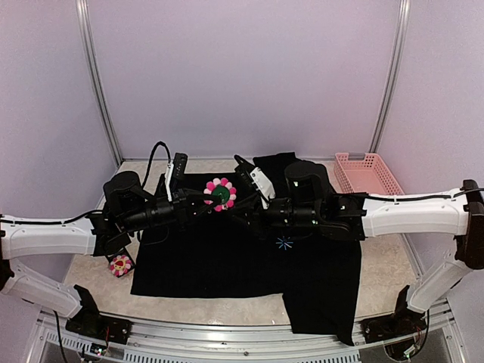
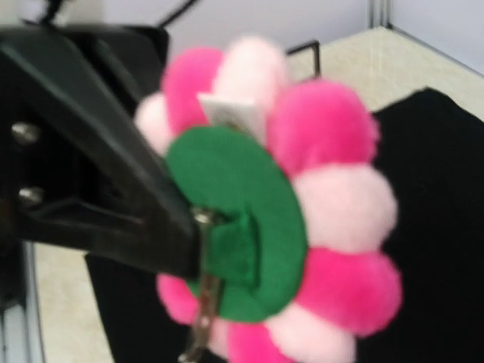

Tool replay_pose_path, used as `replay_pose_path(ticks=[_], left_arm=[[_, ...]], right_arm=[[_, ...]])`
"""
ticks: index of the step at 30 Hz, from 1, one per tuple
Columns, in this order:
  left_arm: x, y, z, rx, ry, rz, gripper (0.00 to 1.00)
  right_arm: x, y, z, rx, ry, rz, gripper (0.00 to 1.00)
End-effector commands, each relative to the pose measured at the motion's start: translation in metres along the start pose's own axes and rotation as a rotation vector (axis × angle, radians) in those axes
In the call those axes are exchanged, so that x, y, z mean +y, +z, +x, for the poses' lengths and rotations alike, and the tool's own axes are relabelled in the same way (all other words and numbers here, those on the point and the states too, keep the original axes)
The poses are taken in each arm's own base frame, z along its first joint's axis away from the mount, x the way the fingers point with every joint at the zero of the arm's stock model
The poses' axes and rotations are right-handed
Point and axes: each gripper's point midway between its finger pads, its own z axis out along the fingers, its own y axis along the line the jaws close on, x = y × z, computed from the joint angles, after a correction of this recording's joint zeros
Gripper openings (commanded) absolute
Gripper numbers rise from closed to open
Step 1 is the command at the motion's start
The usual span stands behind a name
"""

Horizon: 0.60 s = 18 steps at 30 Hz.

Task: Pin the brooch onto the clothing
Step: Pass from the left arm to the right

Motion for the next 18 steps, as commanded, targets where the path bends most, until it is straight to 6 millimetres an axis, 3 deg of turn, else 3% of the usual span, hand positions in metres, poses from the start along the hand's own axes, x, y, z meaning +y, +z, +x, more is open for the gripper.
replay_pose_path(ticks=[1,13,18], left_arm=[[0.005,-0.001,-0.005,-0.010,-0.007,-0.028,0.00],[0.006,0.000,-0.003,-0.001,-0.006,-0.026,0.00],[0.010,-0.002,-0.005,-0.011,-0.005,-0.054,0.00]], right_arm=[[-0.002,0.006,-0.010,0.010,-0.029,0.020,0.17],[0.008,0.009,-0.014,-0.004,-0.013,-0.039,0.06],[0.007,0.008,-0.006,0.034,-0.011,-0.033,0.13]])
